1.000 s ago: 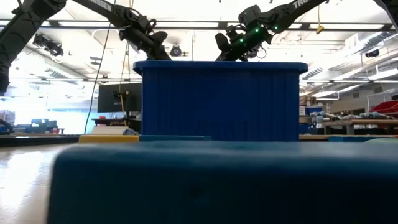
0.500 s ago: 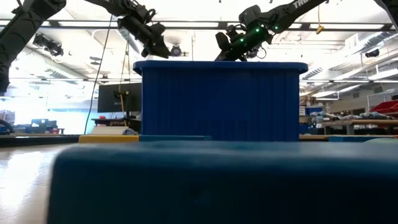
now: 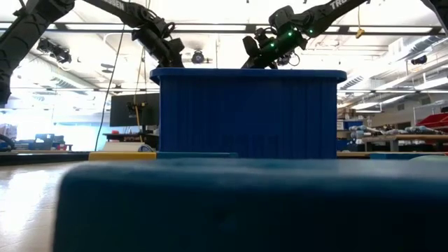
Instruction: Sort Items/Unsort Items
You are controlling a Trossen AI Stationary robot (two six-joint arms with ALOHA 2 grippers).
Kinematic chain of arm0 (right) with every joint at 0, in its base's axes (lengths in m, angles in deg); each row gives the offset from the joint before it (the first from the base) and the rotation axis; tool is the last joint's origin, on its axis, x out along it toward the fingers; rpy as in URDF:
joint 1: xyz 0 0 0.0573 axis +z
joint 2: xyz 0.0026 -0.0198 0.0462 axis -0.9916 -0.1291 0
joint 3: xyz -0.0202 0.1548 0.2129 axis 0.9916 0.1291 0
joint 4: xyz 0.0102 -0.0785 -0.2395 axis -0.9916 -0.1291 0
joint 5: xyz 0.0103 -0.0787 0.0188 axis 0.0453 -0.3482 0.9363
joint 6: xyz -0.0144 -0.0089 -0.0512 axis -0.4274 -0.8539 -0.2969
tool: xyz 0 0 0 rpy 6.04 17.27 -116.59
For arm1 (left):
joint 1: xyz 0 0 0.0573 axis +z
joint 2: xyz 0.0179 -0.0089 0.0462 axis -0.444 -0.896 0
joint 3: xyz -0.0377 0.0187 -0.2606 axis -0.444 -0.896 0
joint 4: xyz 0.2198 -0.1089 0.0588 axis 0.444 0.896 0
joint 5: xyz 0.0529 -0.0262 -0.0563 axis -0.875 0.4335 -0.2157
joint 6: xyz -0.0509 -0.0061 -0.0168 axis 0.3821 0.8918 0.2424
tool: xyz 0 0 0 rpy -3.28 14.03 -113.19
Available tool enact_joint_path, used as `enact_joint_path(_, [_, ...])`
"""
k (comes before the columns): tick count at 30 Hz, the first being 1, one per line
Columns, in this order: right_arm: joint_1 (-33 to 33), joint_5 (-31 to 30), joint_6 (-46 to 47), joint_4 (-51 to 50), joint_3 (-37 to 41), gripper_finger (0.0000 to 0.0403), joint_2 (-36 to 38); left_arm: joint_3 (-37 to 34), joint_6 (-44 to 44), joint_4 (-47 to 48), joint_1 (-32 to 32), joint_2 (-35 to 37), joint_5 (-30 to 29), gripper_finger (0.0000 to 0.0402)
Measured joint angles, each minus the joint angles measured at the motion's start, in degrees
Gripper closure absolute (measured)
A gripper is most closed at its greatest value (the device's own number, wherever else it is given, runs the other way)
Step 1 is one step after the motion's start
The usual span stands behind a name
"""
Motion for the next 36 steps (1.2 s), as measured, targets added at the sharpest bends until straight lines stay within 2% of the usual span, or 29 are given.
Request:
enact_joint_path(4, [-0.02,0.04,0.0,0.01,0.0,0.0379,0.0,-0.33,0.0,-0.96,-0.27,-0.06,0.94,0.0229])
enact_joint_path(6, [-0.02,0.04,0.0,0.01,0.02,0.0379,0.0,-0.33,-0.02,-1.42,-0.73,-0.39,3.22,0.0232])
enact_joint_path(11, [-0.09,0.04,0.0,0.03,0.02,0.038,0.0,-0.33,-0.16,-0.46,-2.19,-2.01,5.77,0.0257])
enact_joint_path(23, [-0.52,0.06,0.02,-0.16,0.02,0.038,0.0,2.63,-8.26,5.53,-4.09,-2.05,3.83,0.0388])
enact_joint_path(33, [-0.47,0.2,-2.34,-1.32,0.07,0.038,0.81,4.05,-8.98,7.0,-4.55,-2.14,1.91,0.0393])
enact_joint_path(36, [0.02,4.68,-5.41,-4.91,0.13,0.0385,2.29,4.18,-9.05,7.57,-4.59,-2.14,1.48,0.0393])
